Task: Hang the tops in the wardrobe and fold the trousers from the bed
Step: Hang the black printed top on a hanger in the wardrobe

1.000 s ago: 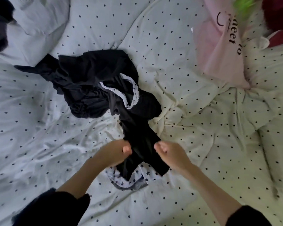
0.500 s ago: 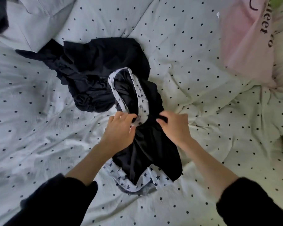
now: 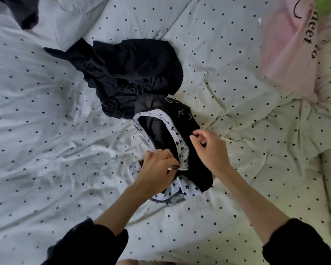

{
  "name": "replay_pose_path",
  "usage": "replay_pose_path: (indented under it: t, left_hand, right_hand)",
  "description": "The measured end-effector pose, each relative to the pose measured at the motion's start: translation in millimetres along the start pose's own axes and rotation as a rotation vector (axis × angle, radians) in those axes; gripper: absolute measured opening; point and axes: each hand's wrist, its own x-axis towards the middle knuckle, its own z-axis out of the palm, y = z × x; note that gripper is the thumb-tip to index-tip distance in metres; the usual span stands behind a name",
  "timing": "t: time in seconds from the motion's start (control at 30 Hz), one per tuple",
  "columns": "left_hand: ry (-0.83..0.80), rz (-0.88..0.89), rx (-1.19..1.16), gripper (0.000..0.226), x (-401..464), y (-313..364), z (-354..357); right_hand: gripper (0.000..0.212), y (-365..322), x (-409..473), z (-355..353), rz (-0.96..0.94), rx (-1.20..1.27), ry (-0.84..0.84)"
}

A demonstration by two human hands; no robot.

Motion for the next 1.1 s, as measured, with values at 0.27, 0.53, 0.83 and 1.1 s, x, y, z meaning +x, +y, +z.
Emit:
replay_pose_path:
  t: [0.27,0.53,0.83,1.1]
  left_hand:
    - [0.070,-0.175,-0.098,0.025,-40,-21,-66]
    - [0.256,-0.245,0.131,0.010,-142,-65,-176]
    - [0.567,-0.517,0.081,0.018,-301,-104,-303]
    - [0.893,-0.668,0.259,0.022,-506,-136,-422]
  right_hand:
    - [0.059,-66,31,12,-0.650,-0.474,-0.620]
    - [0.025,-162,11,36,-0.974,-0.913,-0.637]
    - [0.028,-337,-41,48,-1.180,-1.086,-0.506]
    - [0.035,-543,-160,86,-1.283,-1.049,-0.211]
